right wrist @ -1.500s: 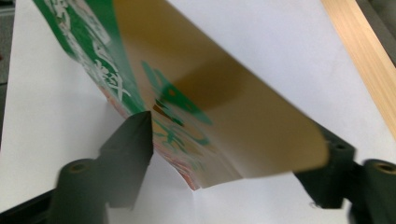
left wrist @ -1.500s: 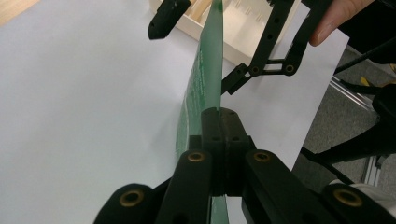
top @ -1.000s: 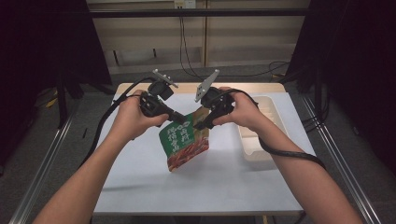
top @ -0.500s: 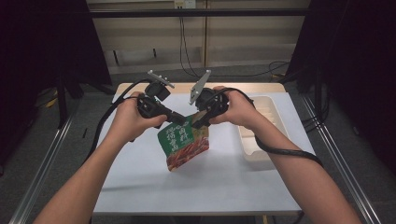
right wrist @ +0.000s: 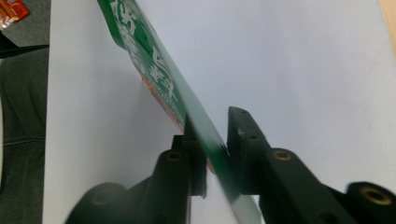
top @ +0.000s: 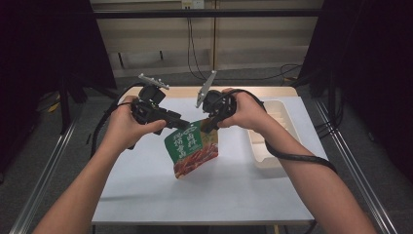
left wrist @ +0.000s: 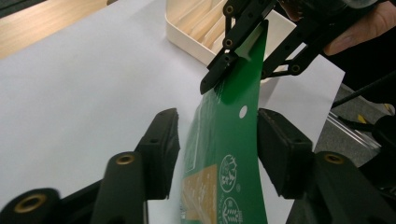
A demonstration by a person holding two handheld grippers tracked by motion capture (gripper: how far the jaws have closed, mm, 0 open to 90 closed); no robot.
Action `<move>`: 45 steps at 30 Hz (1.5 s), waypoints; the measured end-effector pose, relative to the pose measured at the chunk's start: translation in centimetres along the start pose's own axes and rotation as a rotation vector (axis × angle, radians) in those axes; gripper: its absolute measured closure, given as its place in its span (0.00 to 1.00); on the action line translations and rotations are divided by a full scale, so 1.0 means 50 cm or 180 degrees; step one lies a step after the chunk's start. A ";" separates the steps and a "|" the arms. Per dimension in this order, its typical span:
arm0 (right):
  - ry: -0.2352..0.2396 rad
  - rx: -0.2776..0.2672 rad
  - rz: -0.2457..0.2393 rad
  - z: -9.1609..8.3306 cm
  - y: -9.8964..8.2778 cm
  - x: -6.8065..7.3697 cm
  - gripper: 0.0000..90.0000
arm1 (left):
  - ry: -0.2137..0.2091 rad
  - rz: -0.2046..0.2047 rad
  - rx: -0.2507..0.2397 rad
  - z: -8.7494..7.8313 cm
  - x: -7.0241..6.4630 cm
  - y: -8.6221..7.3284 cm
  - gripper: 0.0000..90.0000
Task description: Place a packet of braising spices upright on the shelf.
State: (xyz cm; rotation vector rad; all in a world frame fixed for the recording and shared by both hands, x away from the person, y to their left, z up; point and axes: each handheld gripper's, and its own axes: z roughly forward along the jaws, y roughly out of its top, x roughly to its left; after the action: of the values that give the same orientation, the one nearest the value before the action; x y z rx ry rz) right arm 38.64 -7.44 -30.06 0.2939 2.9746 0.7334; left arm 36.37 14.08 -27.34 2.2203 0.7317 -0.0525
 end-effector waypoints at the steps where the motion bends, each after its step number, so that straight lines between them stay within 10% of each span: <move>1: -0.0004 0.0016 -0.0030 0.002 0.004 0.002 0.83 | 0.0024 -0.0018 0.0002 -0.001 -0.001 -0.001 0.50; 31: 0.0060 0.0208 -0.0327 0.036 0.048 0.012 0.79 | 0.0338 -0.0113 -0.0034 -0.037 0.037 -0.030 0.22; 45: 0.0097 0.0499 -0.0334 0.039 0.066 0.015 1.00 | 0.0443 -0.0221 -0.0121 -0.061 0.056 -0.052 0.17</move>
State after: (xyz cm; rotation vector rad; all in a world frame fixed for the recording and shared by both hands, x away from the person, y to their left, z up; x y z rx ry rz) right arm 38.65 -3.52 -30.26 0.1342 3.0538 0.4998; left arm 36.76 18.94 -27.70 2.1782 0.8785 0.0814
